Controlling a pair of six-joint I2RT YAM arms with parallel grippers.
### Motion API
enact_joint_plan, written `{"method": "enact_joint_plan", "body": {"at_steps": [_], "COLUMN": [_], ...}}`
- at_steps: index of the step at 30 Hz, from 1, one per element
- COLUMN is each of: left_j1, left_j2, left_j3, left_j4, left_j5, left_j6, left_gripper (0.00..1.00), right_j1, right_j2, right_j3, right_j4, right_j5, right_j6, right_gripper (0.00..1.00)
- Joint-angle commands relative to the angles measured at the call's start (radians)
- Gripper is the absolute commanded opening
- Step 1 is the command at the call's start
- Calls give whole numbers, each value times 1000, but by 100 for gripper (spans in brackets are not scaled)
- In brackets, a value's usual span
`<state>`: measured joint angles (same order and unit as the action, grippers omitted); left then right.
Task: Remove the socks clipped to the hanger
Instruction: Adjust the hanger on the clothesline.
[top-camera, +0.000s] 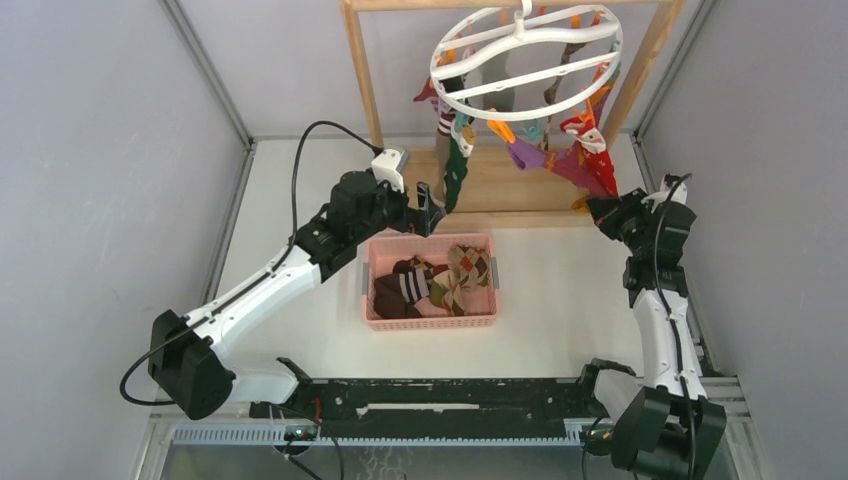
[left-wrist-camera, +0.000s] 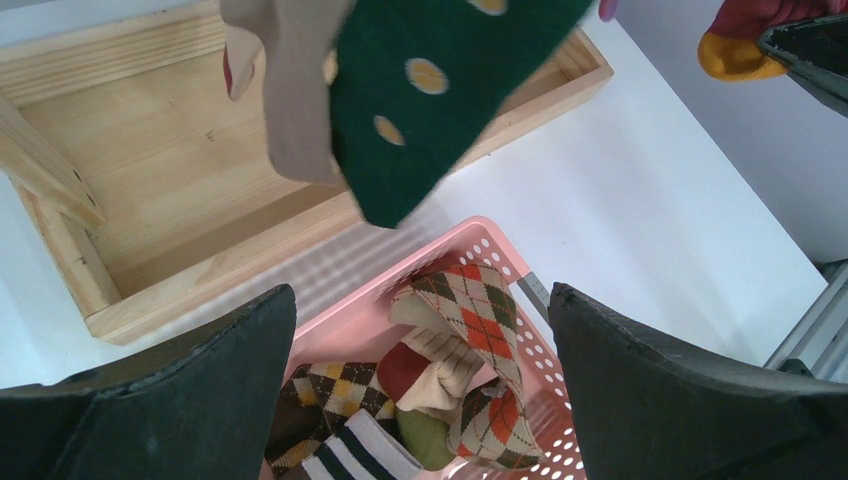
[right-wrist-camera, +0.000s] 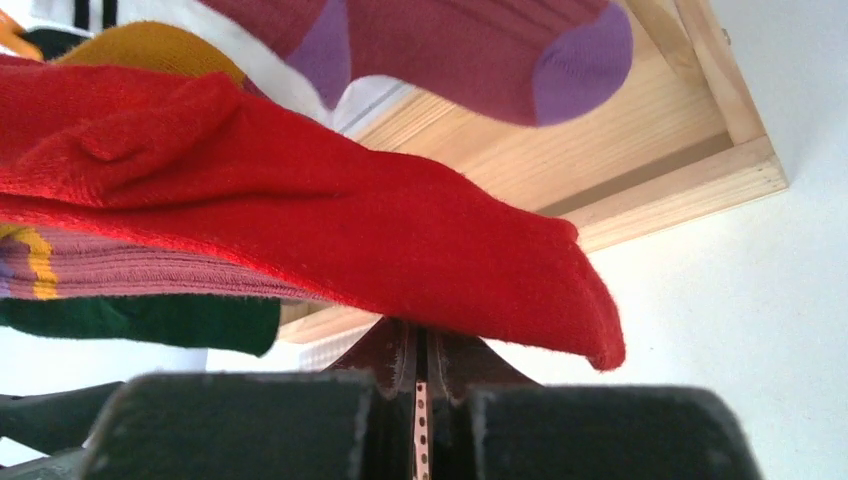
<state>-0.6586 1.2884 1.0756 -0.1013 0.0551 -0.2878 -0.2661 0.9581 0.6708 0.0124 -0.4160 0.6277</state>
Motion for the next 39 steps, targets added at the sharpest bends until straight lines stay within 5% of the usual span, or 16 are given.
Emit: {"method": "enact_joint_plan", "body": {"at_steps": [1,39], "left_j1": [6,-66], "left_j2": [-28,49], "left_j3": [-13,35], "left_j4": [12,94], "left_j5": [-3,87], "left_j6": [9,-53], "left_gripper": [100,100], "right_j1": [-35,88], "right_j2": [22,149], "right_j3": [9,16], "right_j4": [100,130], "right_j5": [-94,-141], "right_j6": [75,51], "right_gripper": [0,2]}}
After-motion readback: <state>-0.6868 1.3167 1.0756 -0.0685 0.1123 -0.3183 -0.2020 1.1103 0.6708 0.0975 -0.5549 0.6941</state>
